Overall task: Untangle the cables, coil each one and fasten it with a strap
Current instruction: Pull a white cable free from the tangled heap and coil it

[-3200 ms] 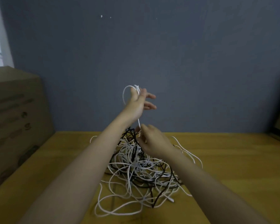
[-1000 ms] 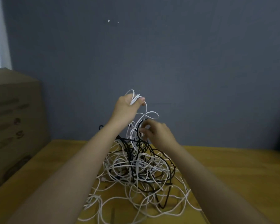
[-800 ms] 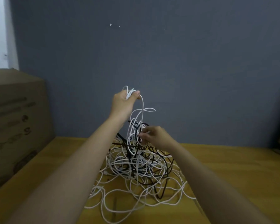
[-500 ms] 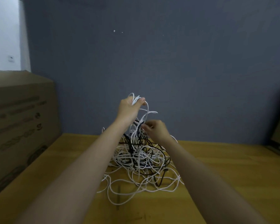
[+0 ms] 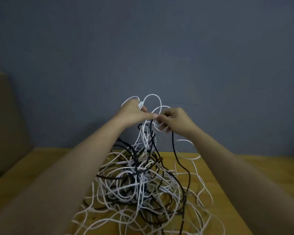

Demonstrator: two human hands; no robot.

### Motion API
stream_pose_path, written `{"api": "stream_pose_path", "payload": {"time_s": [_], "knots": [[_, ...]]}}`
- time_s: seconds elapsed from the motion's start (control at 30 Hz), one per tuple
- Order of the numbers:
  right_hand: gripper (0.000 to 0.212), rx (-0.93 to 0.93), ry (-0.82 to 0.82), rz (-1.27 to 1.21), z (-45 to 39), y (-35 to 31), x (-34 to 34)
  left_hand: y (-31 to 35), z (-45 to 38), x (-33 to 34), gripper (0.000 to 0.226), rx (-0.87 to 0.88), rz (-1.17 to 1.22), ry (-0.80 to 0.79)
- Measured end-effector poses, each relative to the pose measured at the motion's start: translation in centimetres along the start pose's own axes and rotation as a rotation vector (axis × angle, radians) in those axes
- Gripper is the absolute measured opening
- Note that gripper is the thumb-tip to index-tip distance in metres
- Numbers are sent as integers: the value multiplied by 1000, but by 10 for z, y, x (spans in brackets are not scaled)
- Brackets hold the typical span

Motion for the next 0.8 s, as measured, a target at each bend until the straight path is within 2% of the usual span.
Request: {"api": "stream_pose_path", "payload": {"time_s": [0.07, 0.13, 0.23, 0.33, 0.4, 0.47, 0.53, 0.63, 0.7, 0.73, 0.77, 0.8], "knots": [[24, 26, -18, -91, -13, 10, 4, -9, -18, 8, 40, -76, -20, -108], [21, 74, -36, -155, -19, 11, 8, -10, -29, 14, 20, -112, 29, -186], [21, 124, -51, -214, -28, -3, 6, 1, -33, 18, 31, -153, 43, -258], [22, 185, -36, -198, -34, -24, -11, 11, -38, -5, 29, -187, -15, -184], [22, 283, 7, -313, -34, -42, -31, 21, -40, -30, 34, -181, -217, -131], [23, 306, 61, -327, -38, -68, -56, 42, -40, -63, 34, -133, -422, -57], [25, 265, 129, -292, -46, -102, -84, 69, -41, -97, 26, -64, -579, 6], [30, 161, 287, -312, -60, -148, -122, 103, -45, -139, 32, -12, -738, 67], [33, 117, 350, -227, -53, -159, -131, 115, -47, -161, 33, 14, -813, 97], [32, 109, 327, -128, -46, -158, -130, 116, -46, -169, 31, 15, -862, 94], [30, 85, 233, 6, -37, -148, -121, 114, -44, -174, 27, 13, -917, 73], [28, 82, 63, 103, -27, -141, -107, 111, -41, -179, 22, 12, -958, 43]]}}
Point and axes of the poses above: each hand's wrist, its own z-axis away from the middle knuckle, its own x-axis out of the palm, y = z × x, the point moved 6 cm from there along -z, towards the middle knuckle, and after that the axes turned 6 degrees about -x, right-handed, at the moved point
